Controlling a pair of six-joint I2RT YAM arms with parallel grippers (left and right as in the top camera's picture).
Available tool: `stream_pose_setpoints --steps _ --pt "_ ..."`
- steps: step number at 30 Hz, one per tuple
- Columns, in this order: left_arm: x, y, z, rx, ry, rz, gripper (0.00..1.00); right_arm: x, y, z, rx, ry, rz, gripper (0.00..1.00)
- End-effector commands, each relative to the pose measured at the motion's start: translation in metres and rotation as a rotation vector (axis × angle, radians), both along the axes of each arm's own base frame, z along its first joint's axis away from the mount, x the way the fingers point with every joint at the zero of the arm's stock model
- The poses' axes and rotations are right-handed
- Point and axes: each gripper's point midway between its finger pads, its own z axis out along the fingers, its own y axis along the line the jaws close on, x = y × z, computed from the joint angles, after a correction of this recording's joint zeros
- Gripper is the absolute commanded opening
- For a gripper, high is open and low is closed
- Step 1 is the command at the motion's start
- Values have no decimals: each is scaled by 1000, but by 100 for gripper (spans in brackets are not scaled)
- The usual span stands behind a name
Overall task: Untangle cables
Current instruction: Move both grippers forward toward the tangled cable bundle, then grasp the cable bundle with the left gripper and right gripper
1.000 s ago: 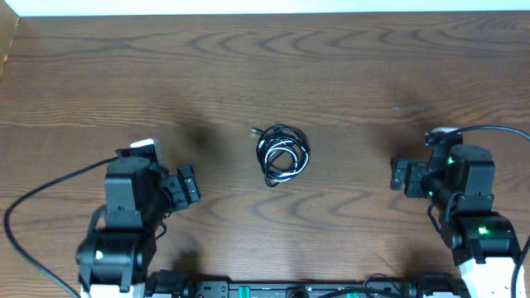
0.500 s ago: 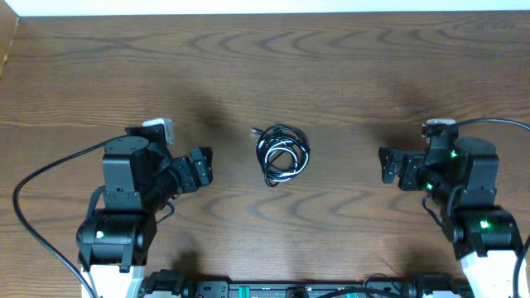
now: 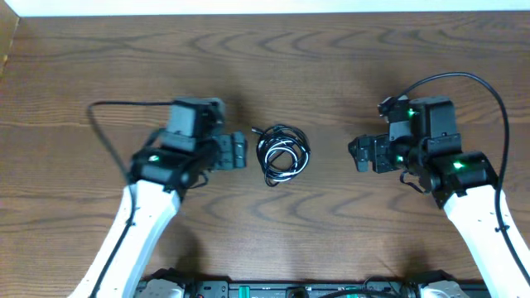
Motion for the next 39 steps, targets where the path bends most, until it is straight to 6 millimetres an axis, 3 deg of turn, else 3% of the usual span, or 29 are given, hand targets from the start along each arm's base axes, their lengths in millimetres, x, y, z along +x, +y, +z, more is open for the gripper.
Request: stream_pose_setpoints --steps 1,10,12,15,21,30,32,34,35,39 --pt "13 -7 -9 134 -42 -47 89 7 3 10 -12 -44 16 99" --pt "37 -25 -59 148 30 -69 88 9 2 11 -10 -46 -1 99" --pt "40 -27 -79 158 66 -72 79 9 1 11 -10 -46 -2 99" --pt "41 -47 -99 77 118 -121 67 10 -2 10 -23 -49 -15 99" --pt "46 -55 -121 48 148 -119 64 11 -4 10 -34 -51 -23 99" --pt "37 -69 -139 -17 219 -160 64 11 -4 10 -34 -51 -24 99" --pt "36 -69 -140 -17 224 -160 43 10 -4 10 -33 -49 -27 99" --pt "35 -73 -139 -40 229 -172 15 10 -4 10 -33 -50 -27 99" --pt "34 -75 -138 -52 231 -177 8 10 -4 10 -33 -50 -27 99" --pt "33 -89 -120 -137 217 -208 7 12 -3 11 -31 -56 -26 99"
